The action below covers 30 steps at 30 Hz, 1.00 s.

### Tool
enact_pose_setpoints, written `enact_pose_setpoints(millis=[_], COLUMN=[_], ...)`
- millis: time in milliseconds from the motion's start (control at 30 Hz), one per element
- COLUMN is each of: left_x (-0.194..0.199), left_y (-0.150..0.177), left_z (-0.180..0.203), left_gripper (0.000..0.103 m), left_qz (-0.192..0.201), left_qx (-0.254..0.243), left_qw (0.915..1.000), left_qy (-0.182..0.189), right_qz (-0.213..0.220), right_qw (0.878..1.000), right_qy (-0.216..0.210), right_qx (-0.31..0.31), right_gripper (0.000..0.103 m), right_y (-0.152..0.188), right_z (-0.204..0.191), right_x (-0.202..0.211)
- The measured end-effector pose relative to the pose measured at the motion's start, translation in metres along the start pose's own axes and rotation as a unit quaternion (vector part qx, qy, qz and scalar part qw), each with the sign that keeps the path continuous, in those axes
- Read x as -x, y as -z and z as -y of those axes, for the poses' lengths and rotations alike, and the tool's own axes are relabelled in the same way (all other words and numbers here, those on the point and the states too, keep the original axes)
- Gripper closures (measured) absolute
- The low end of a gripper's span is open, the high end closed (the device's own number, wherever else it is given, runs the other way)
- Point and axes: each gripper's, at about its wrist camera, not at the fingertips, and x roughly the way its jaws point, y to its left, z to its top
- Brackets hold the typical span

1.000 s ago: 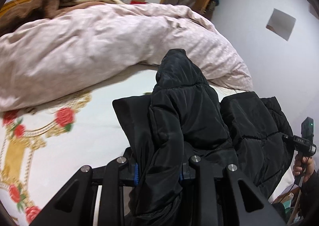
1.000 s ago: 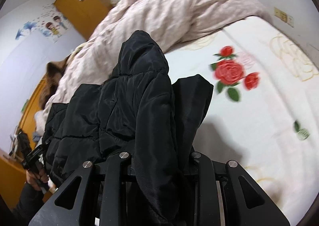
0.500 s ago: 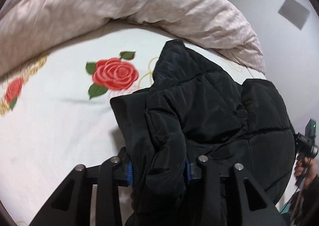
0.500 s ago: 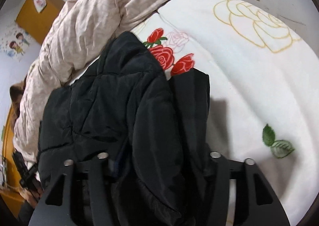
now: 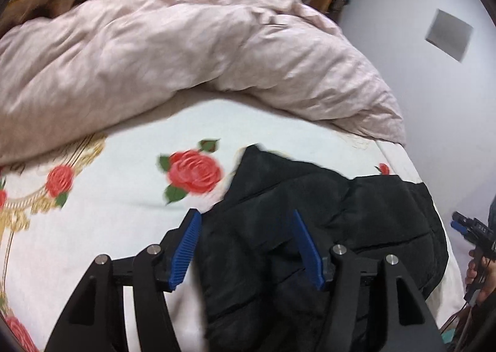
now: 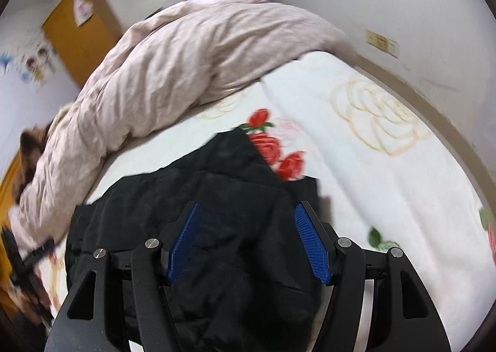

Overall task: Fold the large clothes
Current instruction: 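Lower the folded end onto the jacket and open both tools, then pull both open tools back from the folded jacket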

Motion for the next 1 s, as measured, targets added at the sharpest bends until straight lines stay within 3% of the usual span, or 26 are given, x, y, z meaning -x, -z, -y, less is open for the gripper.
enact_pose_setpoints(millis=[100, 233, 400, 567, 867, 1000], left_x=[-0.028, -0.069, -0.068, -0.038, 0.044, 0.082], left_y=[-0.003, 0.005, 0.007, 0.009, 0.047, 0.073], left_z=[0.019, 0.023, 0.022, 0.028, 0.061, 0.08], left_gripper=[0.04, 0.04, 0.039, 0.039, 0.038, 0.027], left_qz=[-0.019, -0.054, -0.051, -0.042, -0.029, -0.025], left_qx=[-0.023, -0.031, -0.035, -0.036, -0.055, -0.07], left_qw=[0.9995, 0.9974, 0.9975, 0.9979, 0.9979, 0.9971], left_qy=[-0.006, -0.036, -0.035, -0.035, -0.016, -0.013], right_qz=[-0.03, -0.073, -0.066, -0.045, 0.003, 0.018], right_qw=[0.999, 0.995, 0.994, 0.993, 0.993, 0.994], right_qy=[0.011, 0.038, 0.054, 0.075, 0.063, 0.054], right_qx=[0.044, 0.054, 0.067, 0.08, 0.095, 0.095], right_gripper=[0.039, 0.039, 0.039, 0.039, 0.039, 0.039], right_y=[0.001, 0.01, 0.014, 0.023, 0.066, 0.094], right_z=[-0.023, -0.018, -0.021, -0.04, -0.098, -0.118], right_x=[-0.029, -0.072, -0.071, -0.041, 0.043, 0.083])
